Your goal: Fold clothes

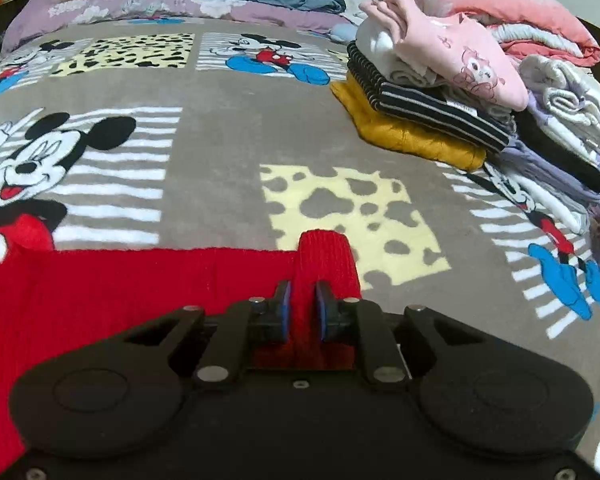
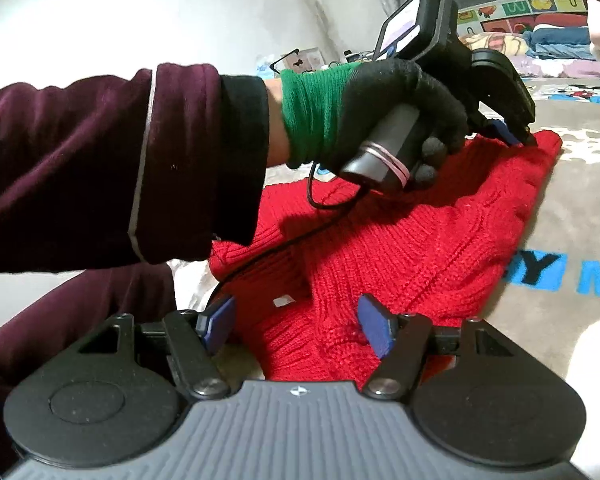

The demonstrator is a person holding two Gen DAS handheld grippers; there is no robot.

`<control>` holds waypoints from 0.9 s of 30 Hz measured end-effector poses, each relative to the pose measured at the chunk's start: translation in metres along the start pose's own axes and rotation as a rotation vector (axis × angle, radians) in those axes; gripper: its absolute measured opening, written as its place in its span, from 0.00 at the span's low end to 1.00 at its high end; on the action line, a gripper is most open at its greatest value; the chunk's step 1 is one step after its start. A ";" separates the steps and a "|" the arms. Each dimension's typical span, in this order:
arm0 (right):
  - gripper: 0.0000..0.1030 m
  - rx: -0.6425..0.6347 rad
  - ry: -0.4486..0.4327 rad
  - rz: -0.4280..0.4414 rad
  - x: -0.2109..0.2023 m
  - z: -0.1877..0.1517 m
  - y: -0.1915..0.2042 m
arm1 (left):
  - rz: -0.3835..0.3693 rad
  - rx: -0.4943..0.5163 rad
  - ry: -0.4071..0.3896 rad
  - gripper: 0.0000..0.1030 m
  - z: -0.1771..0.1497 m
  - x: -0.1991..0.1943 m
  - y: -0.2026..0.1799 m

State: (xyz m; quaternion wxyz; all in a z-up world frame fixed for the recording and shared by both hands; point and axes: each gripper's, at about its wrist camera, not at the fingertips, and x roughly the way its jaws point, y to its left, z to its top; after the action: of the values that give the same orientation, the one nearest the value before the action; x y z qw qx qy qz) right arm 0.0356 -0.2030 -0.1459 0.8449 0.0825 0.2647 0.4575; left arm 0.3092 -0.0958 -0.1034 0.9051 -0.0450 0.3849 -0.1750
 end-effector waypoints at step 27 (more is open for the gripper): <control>0.68 0.012 -0.005 0.008 -0.005 -0.003 0.001 | -0.043 -0.496 0.023 0.12 0.006 0.026 0.042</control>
State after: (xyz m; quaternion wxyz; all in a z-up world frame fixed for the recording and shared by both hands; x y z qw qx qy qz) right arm 0.0312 -0.2066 -0.1464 0.8433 0.0896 0.2649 0.4589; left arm 0.3421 -0.0657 -0.1265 0.8580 -0.2719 0.4253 -0.0947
